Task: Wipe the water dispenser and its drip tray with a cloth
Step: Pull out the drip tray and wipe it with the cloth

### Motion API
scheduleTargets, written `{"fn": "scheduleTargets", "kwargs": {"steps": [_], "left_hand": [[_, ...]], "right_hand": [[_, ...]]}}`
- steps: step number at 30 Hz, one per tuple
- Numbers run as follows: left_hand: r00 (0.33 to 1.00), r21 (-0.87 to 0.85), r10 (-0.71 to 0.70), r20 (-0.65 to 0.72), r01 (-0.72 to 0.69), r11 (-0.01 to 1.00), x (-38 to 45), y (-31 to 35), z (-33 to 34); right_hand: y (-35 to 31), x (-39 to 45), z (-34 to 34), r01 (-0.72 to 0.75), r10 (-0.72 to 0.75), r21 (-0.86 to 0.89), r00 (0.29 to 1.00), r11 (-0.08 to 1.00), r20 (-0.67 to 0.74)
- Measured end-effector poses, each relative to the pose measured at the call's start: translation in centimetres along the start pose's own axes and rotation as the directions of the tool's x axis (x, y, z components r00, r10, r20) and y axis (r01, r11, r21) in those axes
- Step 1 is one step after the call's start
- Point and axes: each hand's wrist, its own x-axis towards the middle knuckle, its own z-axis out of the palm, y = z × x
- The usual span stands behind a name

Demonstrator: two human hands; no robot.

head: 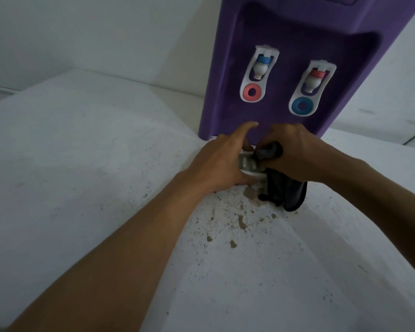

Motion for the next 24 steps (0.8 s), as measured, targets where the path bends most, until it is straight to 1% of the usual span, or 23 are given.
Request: {"fn": "scheduleTargets", "kwargs": {"steps": [4,6,8,12,14,16,18,20,22,24], "left_hand": [[1.0,-0.008,0.024,-0.016,-0.024,1.0,0.1,0.3,0.0],[0.999,-0.013,0.031,-0.014,-0.032,0.999,0.1,0.4,-0.1],[0.999,-0.001,0.039,-0.014,-0.039,0.999,0.1,0.4,-0.1],[0.998,0.013,0.059,-0.029,-0.059,0.998,0.1,0.5,0.1],[0.999,-0.02,0.039,-0.017,-0.039,0.999,0.2,0.1,0.2],[1.0,-0.075,-0.002,0.018,0.003,0.997,0.2,-0.3,0.2],[0.999,-0.107,-0.029,0.037,0.033,0.994,0.2,-0.4,0.2],[0.999,-0.096,-0.035,0.028,0.038,0.995,0.2,-0.3,0.2],[1.0,-0.076,-0.017,0.011,0.018,0.997,0.2,-0.2,0.2],[1.0,-0.078,0.011,0.0,-0.011,0.997,0.2,-0.1,0.3]], "right_hand": [[-0.6,0.2,0.0,0.037,-0.04,-0.03,0.996,0.999,-0.079],[-0.7,0.2,-0.4,0.059,-0.06,-0.009,0.995,0.998,-0.081],[-0.7,0.0,-0.9,0.083,-0.084,-0.016,0.995,0.996,-0.053],[-1.6,0.4,-0.7,0.165,-0.166,-0.201,0.986,0.966,0.012],[-2.0,0.8,-0.2,0.162,-0.166,-0.285,0.986,0.945,0.01],[-2.3,1.0,0.1,0.148,-0.148,-0.324,0.989,0.935,0.025],[-2.5,1.0,-0.1,0.124,-0.111,-0.265,0.992,0.956,0.066],[-2.1,0.9,-0.5,0.079,-0.065,-0.174,0.994,0.982,0.083],[-1.8,0.8,-0.6,0.064,-0.061,-0.125,0.998,0.99,0.024],[-2.0,0.6,-0.3,0.094,-0.097,-0.066,0.994,0.993,-0.045]]}}
